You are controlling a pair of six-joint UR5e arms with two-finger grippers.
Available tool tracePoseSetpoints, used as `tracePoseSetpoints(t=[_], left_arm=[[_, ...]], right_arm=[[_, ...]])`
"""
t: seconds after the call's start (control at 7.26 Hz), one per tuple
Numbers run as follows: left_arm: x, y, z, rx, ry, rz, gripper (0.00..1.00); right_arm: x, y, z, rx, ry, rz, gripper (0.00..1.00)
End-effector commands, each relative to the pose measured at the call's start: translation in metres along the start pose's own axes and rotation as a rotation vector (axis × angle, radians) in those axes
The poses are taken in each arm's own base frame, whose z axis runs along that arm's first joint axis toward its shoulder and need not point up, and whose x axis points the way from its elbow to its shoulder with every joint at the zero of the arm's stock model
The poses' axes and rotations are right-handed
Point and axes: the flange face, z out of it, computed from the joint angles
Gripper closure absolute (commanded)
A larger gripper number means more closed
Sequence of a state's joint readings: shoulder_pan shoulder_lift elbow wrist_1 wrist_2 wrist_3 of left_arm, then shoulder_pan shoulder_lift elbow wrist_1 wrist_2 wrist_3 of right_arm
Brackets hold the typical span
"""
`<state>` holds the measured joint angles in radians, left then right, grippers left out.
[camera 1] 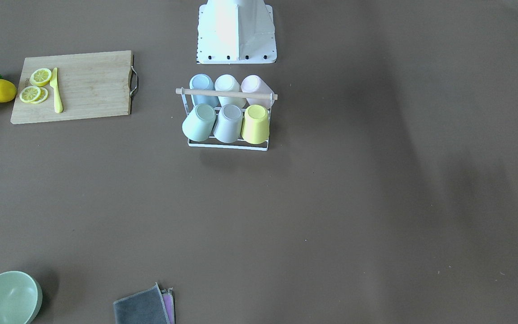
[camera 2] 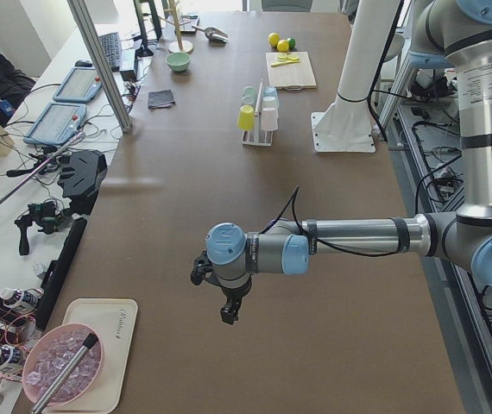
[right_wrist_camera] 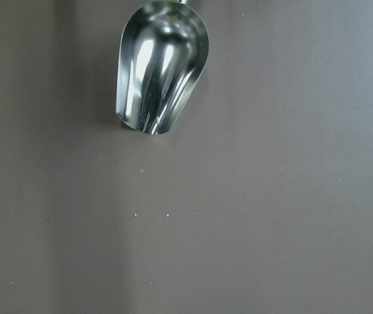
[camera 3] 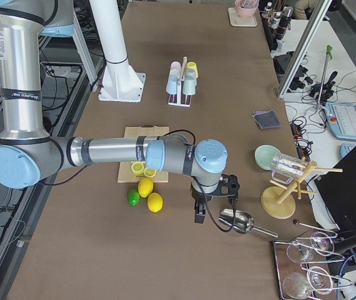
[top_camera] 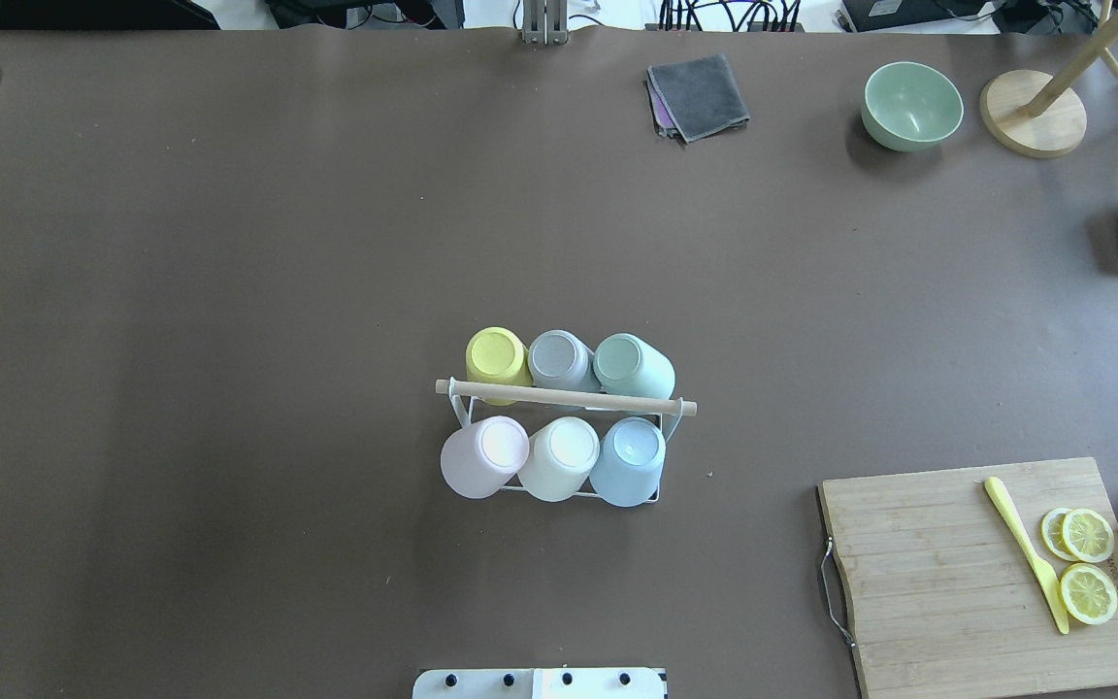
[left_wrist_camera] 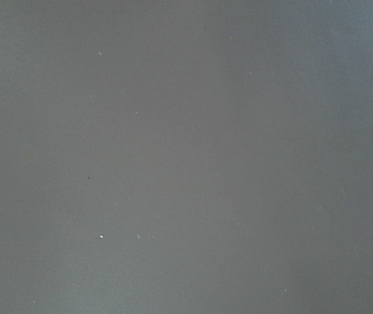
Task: Place cup on cup holder
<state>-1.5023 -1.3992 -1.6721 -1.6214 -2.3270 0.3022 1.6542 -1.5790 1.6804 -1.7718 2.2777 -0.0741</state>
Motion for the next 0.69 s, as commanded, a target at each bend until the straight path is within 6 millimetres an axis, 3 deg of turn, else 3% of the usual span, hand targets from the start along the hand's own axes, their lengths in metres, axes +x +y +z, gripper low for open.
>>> tracePoseSetpoints(t=[0.0, 0.55], left_arm=[[-0.0002, -0.0005, 0.0003, -0.001, 0.0, 0.0, 0.01], [-0.0011, 0.0, 0.0014, -0.003, 0.001, -0.002, 0.01]], right_arm=[[0.009, -0.0003, 0.0079, -0.018, 0.025, 0.013, 0.0], [0.0085, -0.003, 0.0081, 0.003, 0.026, -0.006, 0.0]])
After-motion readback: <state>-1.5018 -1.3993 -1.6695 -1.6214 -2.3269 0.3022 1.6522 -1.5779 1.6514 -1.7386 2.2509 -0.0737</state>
